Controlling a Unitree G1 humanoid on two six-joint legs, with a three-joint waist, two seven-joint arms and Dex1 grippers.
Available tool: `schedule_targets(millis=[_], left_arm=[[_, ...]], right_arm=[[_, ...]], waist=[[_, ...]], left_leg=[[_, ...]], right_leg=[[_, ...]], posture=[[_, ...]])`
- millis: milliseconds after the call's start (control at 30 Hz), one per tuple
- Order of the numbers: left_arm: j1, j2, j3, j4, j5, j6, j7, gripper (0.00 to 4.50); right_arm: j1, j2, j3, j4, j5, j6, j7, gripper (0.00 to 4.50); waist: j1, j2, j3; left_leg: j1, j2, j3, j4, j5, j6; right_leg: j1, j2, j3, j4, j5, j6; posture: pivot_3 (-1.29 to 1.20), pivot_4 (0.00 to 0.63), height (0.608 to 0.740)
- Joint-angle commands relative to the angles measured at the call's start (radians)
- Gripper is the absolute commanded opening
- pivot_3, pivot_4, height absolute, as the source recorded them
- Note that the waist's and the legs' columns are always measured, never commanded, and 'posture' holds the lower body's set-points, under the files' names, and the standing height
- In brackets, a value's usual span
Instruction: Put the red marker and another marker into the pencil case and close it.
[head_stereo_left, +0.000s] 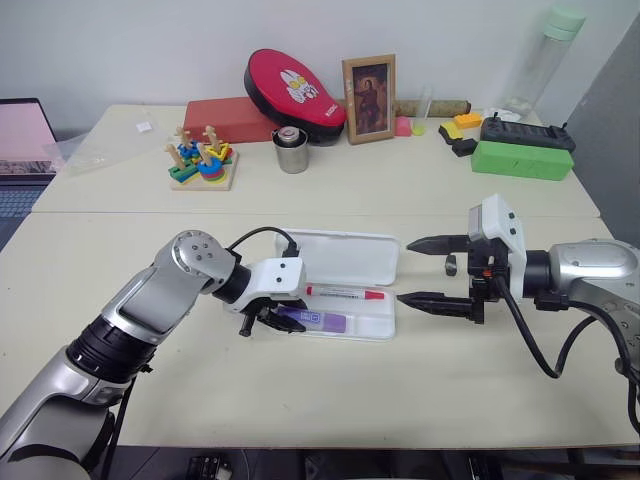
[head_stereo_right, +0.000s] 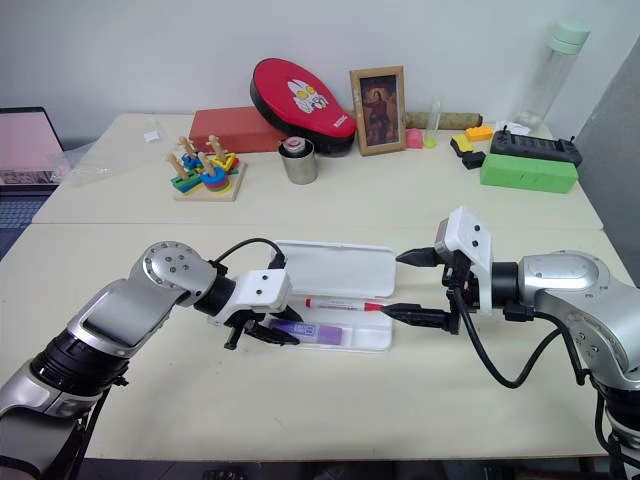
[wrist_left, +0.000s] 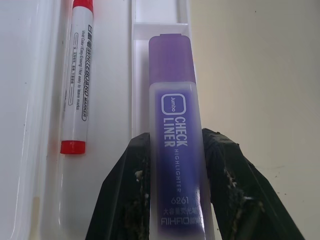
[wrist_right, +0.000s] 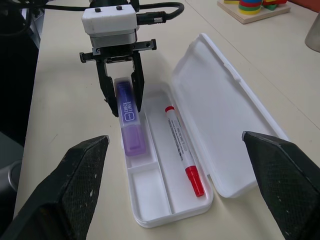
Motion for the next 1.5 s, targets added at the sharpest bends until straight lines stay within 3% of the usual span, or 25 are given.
schedule_targets(millis=[33,300,467,733,867,1067,1100,1233,1500], left_arm=[[-0.021,-0.009,0.014,-0.025,0.003,0.013,0.004,1.98],[-0.041,-0.035,0.046,-0.028,-0.027,0.044,0.015,3.55],[-0.063,-0.157,0.155,-0.067,-0.158,0.153,0.103,4.41],[-0.046,-0.465,0.32,-0.145,-0.268,0.192,0.436,4.41],[-0.026,-0.521,0.319,-0.14,-0.253,0.149,0.529,4.41],[-0.023,-0.503,0.29,-0.14,-0.252,0.127,0.538,4.41],[-0.022,-0.5,0.286,-0.142,-0.254,0.123,0.535,4.5],[-0.02,-0.496,0.277,-0.145,-0.261,0.116,0.539,4.5],[-0.021,-0.492,0.277,-0.145,-0.262,0.104,0.549,4.5]], right_arm=[[-0.019,0.003,-0.019,-0.025,0.017,-0.014,-0.007,4.5],[-0.012,0.007,-0.02,-0.009,0.003,-0.018,-0.015,4.5],[-0.01,0.023,-0.004,0.087,-0.104,0.054,-0.185,4.5],[-0.022,0.179,-0.007,0.153,-0.239,0.353,-0.549,4.5],[-0.028,0.28,0.007,0.207,-0.329,0.383,-0.687,4.5],[-0.036,0.319,0.04,0.295,-0.412,0.362,-0.736,4.5],[-0.038,0.327,0.033,0.306,-0.413,0.355,-0.734,4.13],[-0.05,0.331,0.033,0.329,-0.428,0.334,-0.72,3.34],[-0.051,0.324,0.035,0.323,-0.432,0.336,-0.696,1.08]], waist=[[0.0,0.0,0.0],[0.0,0.0,0.0],[0.0,0.0,0.0],[-0.001,0.0,-0.001],[-0.007,0.0,-0.001],[-0.001,0.0,-0.001],[-0.001,0.0,-0.001],[-0.001,0.001,-0.001],[-0.001,0.001,-0.001]], left_leg=[[0.0,0.0,0.0,0.0,0.0,0.0],[0.0,0.0,0.0,0.0,0.0,0.0],[0.0,0.0,0.0,0.001,0.0,0.0],[0.0,0.0,-0.001,0.002,0.0,0.0],[0.001,0.0,0.0,0.001,0.001,-0.002],[0.001,0.0,0.0,0.002,0.001,-0.002],[0.001,0.0,0.0,0.002,0.001,-0.002],[0.001,0.0,0.0,0.002,0.001,-0.001],[0.001,0.0,0.0,0.002,0.001,-0.001]], right_leg=[[0.0,0.0,0.0,0.0,0.0,0.0],[0.0,0.0,0.0,0.0,0.0,0.0],[0.0,0.0,0.0,0.001,0.0,0.0],[0.001,0.0,0.0,0.001,0.0,0.0],[0.001,0.0,0.0,0.002,0.0,0.0],[0.001,0.0,0.001,0.002,0.0,0.0],[0.001,0.0,0.0,0.001,0.0,0.0],[0.001,0.0,0.0,0.001,0.0,0.0],[0.001,0.0,0.0,0.001,0.0,0.0]], posture=[[0.0,0.15,0.74],[0.0,0.15,0.74],[0.0,0.15,0.74],[0.0,0.15,0.74],[0.0,0.15,0.74],[0.0,0.15,0.74],[0.0,0.15,0.74],[0.0,0.15,0.74],[0.0,0.15,0.74]])
